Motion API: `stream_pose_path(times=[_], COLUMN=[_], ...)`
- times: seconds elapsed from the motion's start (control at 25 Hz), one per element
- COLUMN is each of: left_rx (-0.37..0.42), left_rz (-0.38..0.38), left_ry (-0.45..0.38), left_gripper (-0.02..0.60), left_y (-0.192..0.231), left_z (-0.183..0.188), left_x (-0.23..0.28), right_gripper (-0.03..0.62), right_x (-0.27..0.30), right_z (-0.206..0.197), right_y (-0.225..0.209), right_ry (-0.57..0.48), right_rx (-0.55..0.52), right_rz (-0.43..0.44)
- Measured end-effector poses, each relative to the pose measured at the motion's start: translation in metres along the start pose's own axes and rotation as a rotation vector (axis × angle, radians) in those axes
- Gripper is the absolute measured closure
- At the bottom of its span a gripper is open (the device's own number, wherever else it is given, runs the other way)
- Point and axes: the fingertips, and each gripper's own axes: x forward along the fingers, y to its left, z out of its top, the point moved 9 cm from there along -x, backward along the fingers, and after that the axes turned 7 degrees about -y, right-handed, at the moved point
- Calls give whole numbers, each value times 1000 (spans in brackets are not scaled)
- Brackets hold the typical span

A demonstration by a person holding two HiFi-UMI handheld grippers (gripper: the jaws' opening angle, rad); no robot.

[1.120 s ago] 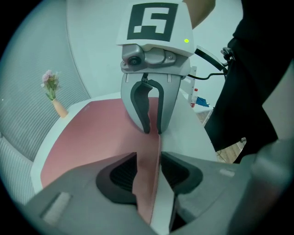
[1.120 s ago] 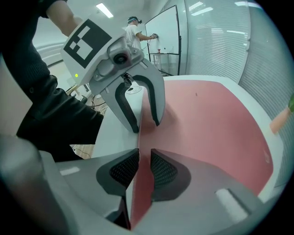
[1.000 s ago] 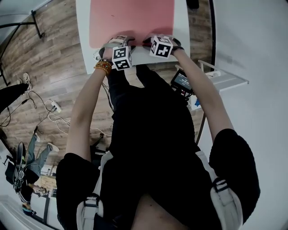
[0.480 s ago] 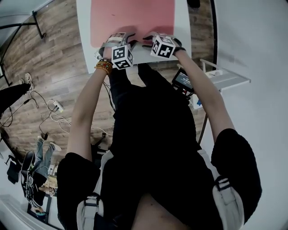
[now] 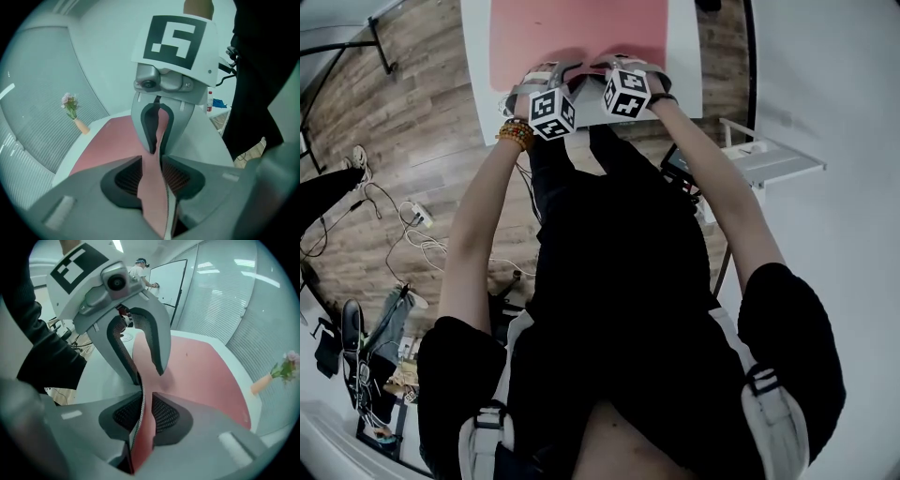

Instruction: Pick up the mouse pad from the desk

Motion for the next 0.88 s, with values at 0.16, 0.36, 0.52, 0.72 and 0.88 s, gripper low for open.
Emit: stream_pose_path(times=[0.16, 0.36, 0.52, 0.72, 0.88], left_rx=[23, -133, -221, -126, -209], left_rz=[-60, 80, 111, 106, 136], left_ry=[111, 141, 100, 115, 160], left_gripper=[440, 560, 561, 548, 525], left_y=[-15, 14, 27, 21, 16], left_z=[-21, -27, -18, -22, -52], left_x=[12, 5, -5, -2, -4], right_gripper=[546, 509, 395, 464, 464], right_x=[-7, -17, -10, -9, -12], right_z=[0, 1, -9, -26, -28], right_y=[-1, -10, -11, -37, -33], right_ry=[-24, -51, 25, 63, 104], right_rx=[-11, -31, -54, 68, -18], right_rz=[-28, -13, 1, -112, -102])
